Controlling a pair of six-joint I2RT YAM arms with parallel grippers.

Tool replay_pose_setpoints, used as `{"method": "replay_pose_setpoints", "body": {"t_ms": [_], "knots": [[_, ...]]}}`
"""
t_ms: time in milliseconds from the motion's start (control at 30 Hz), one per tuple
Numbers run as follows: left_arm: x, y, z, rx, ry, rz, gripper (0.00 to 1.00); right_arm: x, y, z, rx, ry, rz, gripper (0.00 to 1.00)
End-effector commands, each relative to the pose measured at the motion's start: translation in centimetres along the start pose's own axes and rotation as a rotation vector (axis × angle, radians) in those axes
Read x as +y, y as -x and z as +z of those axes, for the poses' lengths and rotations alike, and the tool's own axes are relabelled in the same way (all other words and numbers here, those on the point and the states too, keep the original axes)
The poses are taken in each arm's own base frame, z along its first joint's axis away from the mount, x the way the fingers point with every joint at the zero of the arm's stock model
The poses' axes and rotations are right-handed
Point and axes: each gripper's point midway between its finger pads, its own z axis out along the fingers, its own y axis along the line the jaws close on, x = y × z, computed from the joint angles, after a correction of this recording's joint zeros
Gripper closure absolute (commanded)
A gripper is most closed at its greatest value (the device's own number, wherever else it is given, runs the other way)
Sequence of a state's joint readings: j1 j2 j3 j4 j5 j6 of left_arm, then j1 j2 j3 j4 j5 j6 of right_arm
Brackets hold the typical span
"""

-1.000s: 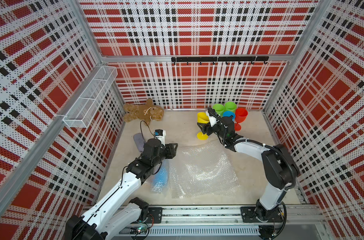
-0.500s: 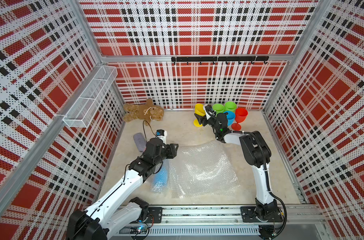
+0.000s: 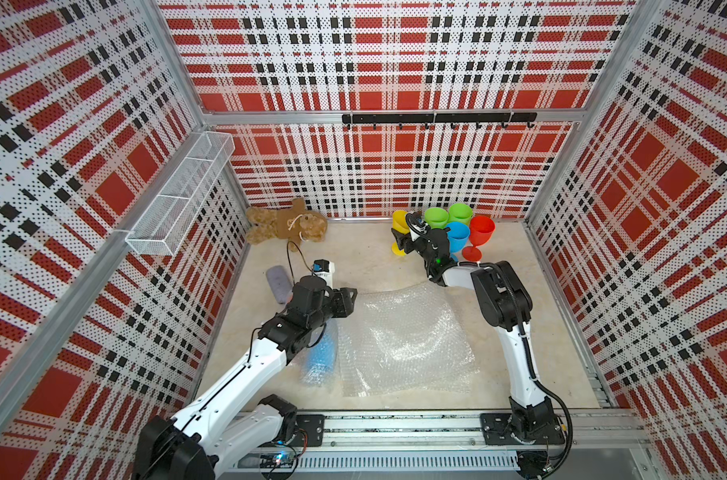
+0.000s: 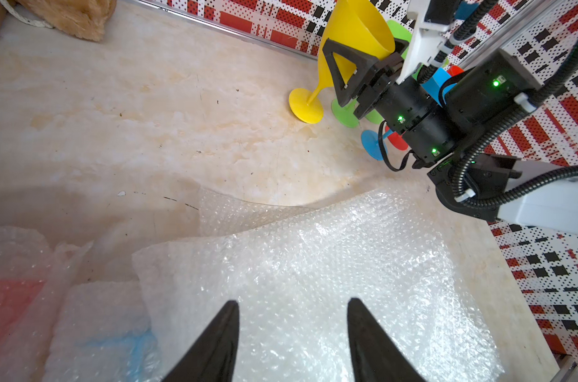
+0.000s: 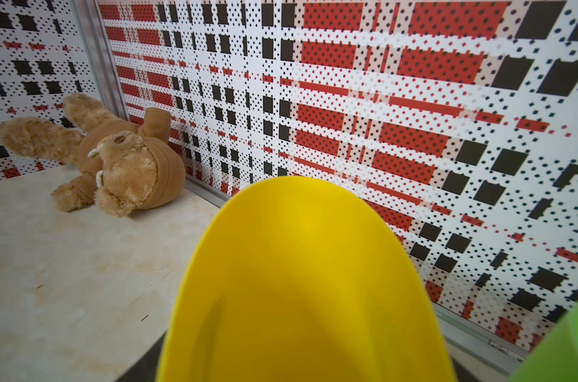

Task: Unpack wine glasses from bubble wrap
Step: Place the wine glass at the center of the board.

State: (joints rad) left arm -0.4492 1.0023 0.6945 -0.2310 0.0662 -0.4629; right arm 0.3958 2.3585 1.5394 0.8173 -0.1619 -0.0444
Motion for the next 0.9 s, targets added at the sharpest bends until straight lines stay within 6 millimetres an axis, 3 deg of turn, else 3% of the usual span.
{"method": "replay_pose_setpoints", "body": {"t_ms": [0, 133, 867], "knots": [[0.2, 0.2, 0.2, -0.012, -0.005, -0.004, 0.45, -1.9, -0.1, 0.6, 0.001, -0.076, -0.007, 0.41], [0.3, 0.2, 0.2, -0.012, -0.005, -0.006, 0.45, -2.7, -0.4, 0.9, 0.028, -0.115, 0.006, 0.4], [0.4, 0.3, 0.2, -0.015, -0.004, -0.01, 0.45, -3.1, -1.1, 1.3, 0.098, -0.127, 0.013, 0.24]]}}
